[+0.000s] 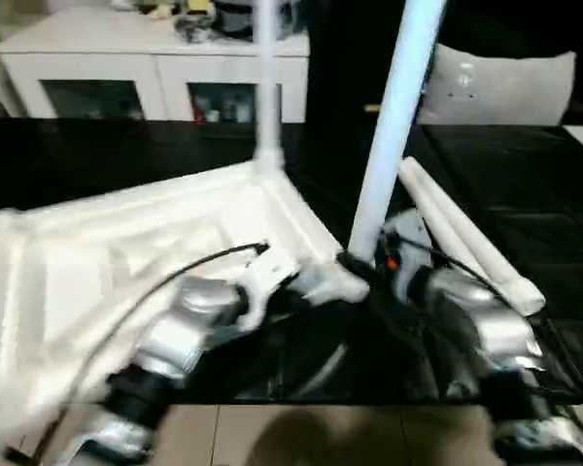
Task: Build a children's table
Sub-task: Rotate leg to tighten
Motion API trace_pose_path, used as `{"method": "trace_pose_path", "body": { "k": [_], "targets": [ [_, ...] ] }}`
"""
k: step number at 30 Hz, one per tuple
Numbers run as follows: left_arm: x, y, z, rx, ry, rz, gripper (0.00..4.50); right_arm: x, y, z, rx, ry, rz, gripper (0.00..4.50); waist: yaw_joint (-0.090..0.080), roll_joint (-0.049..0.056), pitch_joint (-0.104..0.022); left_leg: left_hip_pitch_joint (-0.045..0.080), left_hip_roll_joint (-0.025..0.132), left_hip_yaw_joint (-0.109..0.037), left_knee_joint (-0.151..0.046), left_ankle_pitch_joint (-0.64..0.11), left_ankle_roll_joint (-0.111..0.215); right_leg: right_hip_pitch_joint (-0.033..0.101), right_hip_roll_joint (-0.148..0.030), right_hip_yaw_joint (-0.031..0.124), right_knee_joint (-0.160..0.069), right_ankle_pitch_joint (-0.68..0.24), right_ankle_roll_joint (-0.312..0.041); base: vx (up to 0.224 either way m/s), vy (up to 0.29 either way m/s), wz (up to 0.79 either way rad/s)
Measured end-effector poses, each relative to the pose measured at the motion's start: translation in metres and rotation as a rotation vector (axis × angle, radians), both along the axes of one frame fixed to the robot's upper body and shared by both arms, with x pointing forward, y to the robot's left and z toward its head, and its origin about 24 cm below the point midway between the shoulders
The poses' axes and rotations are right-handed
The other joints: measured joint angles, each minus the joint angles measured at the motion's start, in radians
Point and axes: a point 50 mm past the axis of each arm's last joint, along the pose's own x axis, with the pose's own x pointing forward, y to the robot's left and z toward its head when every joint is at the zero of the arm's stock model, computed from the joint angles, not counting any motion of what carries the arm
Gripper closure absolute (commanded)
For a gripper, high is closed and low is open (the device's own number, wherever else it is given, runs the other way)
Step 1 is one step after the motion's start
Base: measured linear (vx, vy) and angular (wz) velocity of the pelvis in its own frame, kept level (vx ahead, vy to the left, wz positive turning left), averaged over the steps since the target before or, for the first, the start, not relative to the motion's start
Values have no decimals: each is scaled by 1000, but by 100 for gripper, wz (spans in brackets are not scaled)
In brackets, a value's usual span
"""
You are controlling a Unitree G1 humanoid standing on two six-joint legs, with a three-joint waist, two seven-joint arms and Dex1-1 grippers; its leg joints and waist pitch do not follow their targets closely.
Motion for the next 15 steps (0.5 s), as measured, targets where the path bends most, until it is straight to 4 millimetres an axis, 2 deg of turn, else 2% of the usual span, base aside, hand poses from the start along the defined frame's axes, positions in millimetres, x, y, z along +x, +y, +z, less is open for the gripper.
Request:
{"method": "trace_pose_path", "body": {
  "k": [1,2,4,7,10,12,15],
  "targets": [
    [0,-2,0,2,-7,8,450,1,1,1,4,-12,-19,176,1,0,0,0,0,0,0,0,0,0,0,0,0,0,0,0,0,0],
    [1,-2,0,4,-11,12,450,1,1,1,7,-20,-27,160,1,0,0,0,0,0,-1,0,0,0,0,0,0,0,0,0,0,0],
    [1,-2,1,6,-19,13,450,1,4,2,18,-32,-23,157,3,0,0,-1,0,0,-4,0,0,-1,0,0,0,0,0,0,0,0],
    [1,-1,3,12,-34,1,450,0,4,4,27,-43,-15,114,8,0,0,-1,0,0,-9,0,0,-3,0,0,1,0,0,17,-7,1],
    [0,1,5,25,-51,-21,450,-4,2,4,42,-52,17,110,11,0,0,-3,1,0,-13,0,0,-6,2,-1,2,0,0,0,0,0],
    [1,4,5,40,-71,-38,450,-6,-2,4,39,-60,50,78,13,1,-1,-4,2,0,-14,0,0,-8,3,-1,3,1,0,0,0,0],
    [1,9,6,57,-84,-61,450,-9,-6,4,29,-66,95,57,9,1,0,-4,2,0,-14,0,0,-9,4,-1,3,1,0,0,0,0]
  ]
}}
